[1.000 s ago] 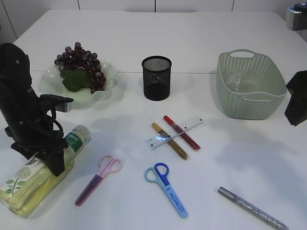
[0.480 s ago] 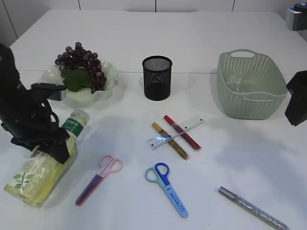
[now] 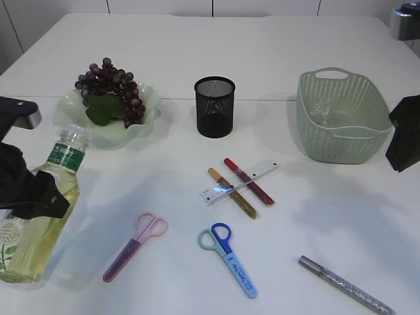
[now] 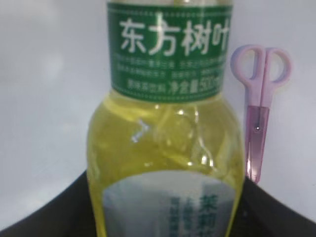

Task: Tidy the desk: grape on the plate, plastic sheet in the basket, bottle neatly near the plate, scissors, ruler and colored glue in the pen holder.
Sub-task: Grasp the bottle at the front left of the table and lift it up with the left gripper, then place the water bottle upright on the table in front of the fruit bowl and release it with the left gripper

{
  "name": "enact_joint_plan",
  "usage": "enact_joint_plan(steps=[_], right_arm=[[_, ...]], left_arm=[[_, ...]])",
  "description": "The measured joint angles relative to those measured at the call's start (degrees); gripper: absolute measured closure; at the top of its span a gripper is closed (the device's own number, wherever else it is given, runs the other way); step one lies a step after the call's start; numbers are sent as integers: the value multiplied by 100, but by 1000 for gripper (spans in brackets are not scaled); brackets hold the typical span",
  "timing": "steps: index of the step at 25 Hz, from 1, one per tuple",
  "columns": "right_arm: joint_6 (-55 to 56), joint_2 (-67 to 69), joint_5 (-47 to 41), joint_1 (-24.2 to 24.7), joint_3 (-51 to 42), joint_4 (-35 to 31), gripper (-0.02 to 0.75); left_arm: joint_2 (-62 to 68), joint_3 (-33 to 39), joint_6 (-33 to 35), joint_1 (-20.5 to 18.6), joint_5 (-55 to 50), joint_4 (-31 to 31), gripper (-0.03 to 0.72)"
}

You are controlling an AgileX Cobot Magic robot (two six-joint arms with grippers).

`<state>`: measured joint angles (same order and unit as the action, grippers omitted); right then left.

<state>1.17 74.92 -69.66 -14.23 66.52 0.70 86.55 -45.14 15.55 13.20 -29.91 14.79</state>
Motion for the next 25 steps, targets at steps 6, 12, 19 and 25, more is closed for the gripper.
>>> enact_joint_plan(steps=[6,12,19,25], right_arm=[[-13,0,9,0,0,-70,231],[-13,0,12,0,0,-242,231],[-13,0,72,0,0,-350,231],[-13,0,74,0,0,-358,231]], left_arm=[[-986,721,191,0,938,71,253],[-1330,1359,229,14,2582,204,253],[-1322,1937,19,512,4851,88,253],[-1011,1947,-1351,558,6261,-690,253]])
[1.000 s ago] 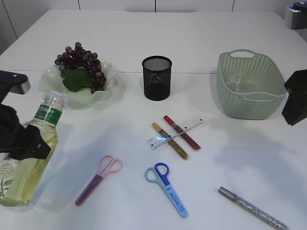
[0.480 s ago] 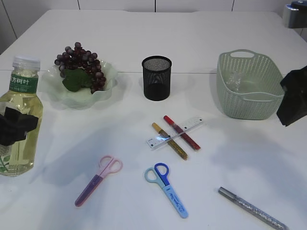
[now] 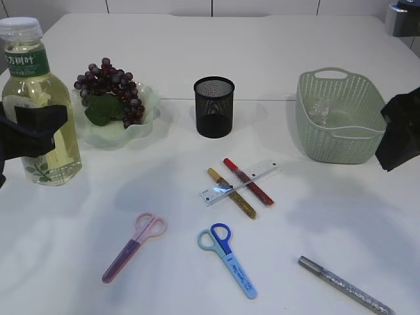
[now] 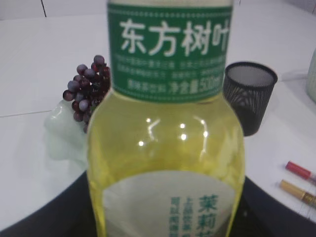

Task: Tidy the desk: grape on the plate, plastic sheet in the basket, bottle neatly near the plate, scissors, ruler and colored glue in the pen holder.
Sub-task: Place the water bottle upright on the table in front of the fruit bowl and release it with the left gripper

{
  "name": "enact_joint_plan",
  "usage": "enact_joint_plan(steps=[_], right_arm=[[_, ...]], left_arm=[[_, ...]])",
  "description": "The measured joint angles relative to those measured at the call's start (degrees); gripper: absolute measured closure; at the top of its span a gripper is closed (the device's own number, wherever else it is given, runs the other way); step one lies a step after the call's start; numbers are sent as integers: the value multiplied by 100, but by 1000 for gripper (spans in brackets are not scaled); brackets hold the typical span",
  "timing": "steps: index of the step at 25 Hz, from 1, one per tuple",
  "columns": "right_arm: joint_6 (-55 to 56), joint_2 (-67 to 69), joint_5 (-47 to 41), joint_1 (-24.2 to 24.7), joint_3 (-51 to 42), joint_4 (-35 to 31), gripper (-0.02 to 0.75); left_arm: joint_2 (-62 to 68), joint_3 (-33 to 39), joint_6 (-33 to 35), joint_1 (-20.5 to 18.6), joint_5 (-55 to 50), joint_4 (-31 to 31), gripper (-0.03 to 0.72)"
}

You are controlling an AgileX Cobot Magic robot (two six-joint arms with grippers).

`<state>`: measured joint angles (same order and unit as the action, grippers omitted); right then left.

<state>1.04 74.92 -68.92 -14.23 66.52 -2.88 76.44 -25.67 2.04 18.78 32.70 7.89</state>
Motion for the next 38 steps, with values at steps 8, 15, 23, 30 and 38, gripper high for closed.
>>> enact_joint_plan(steps=[8,15,23,30,38], right_arm=[[0,0,55,0,0,0,231],[0,0,198,0,0,-5,231],[0,0,214,0,0,-5,232],[0,0,168,0,0,-5,231],[0,0,157,0,0,-13,231]], left_arm=[[638,0,-810,0,1627,-1190,253],[813,0,-852,0,1971,-1269,253],[1466,0,-770,0,2862,-1030,253],[2320,-436,-771,-46,2783,-1082,253],[3247,-972,-768,-321,2825,-1424,253]])
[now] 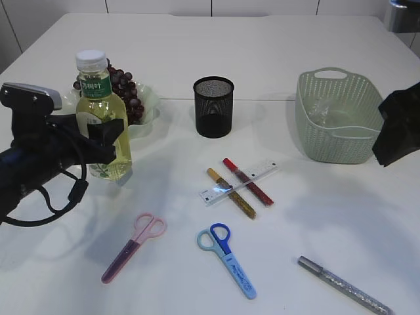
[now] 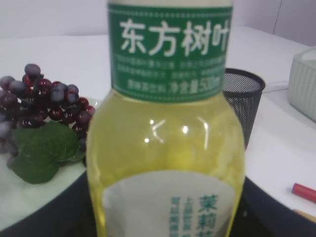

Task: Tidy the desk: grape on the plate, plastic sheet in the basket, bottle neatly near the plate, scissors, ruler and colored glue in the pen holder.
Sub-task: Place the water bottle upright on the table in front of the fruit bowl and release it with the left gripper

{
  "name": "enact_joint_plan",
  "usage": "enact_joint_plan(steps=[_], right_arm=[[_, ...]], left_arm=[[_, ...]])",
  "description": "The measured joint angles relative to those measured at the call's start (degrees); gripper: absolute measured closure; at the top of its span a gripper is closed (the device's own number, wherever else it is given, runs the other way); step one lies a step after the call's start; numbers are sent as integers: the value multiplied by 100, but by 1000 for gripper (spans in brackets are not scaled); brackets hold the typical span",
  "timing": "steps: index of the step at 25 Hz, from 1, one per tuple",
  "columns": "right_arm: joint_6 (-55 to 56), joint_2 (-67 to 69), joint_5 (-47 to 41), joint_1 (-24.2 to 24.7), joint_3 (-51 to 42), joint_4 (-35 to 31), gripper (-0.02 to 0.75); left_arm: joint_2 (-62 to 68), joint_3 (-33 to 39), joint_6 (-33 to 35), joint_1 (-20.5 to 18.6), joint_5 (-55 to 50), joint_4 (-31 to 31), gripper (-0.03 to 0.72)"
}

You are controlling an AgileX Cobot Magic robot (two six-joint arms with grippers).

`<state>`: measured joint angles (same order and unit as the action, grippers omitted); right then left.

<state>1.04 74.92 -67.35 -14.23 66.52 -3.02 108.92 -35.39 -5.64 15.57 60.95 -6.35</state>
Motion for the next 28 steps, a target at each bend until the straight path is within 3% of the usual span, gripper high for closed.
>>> enact_joint_plan(steps=[21,28], right_arm=[[19,0,-35,0,0,-19,231],[33,0,-188,0,0,-27,231]], left_arm=[[991,-399,-37,-109,347,-219,249],[853,-399,-37,-109,252,-210,103]])
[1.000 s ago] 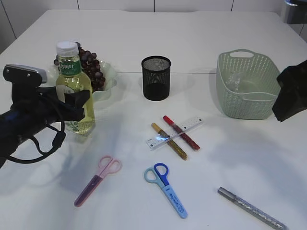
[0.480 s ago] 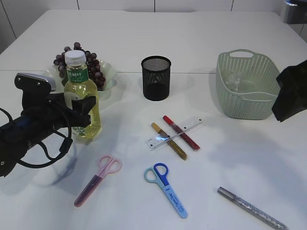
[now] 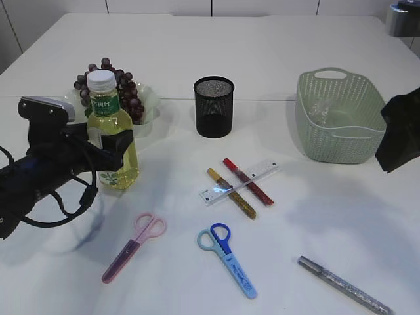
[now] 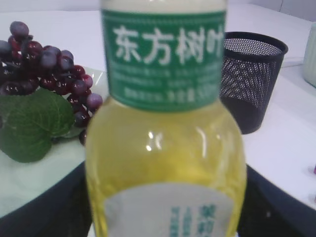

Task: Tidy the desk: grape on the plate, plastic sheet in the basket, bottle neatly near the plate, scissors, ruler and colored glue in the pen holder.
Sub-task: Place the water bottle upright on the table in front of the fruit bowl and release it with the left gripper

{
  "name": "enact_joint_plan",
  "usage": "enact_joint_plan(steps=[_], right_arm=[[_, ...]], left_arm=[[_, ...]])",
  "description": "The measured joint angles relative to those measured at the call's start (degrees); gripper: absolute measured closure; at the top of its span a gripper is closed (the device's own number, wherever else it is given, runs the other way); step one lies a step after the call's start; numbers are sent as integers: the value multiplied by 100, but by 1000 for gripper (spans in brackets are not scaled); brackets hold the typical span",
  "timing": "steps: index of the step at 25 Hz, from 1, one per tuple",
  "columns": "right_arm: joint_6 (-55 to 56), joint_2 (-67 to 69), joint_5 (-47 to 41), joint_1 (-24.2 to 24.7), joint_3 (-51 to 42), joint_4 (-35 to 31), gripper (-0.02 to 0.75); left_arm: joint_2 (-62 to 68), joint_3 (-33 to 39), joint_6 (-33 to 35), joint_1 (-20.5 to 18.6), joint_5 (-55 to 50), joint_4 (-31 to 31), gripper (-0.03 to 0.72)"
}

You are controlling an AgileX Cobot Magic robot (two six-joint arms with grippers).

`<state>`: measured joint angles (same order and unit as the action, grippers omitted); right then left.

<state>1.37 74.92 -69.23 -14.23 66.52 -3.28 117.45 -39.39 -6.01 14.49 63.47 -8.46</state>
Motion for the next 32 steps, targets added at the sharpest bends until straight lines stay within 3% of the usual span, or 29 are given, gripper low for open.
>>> enact_joint_plan(steps=[22,32], right_arm=[[27,0,-76,0,0,-5,231],[27,0,-76,0,0,-5,231]], left_arm=[[-2102,283,0,0,141,-210,97],[-3822,311,-196,0,-1984,-221,125]])
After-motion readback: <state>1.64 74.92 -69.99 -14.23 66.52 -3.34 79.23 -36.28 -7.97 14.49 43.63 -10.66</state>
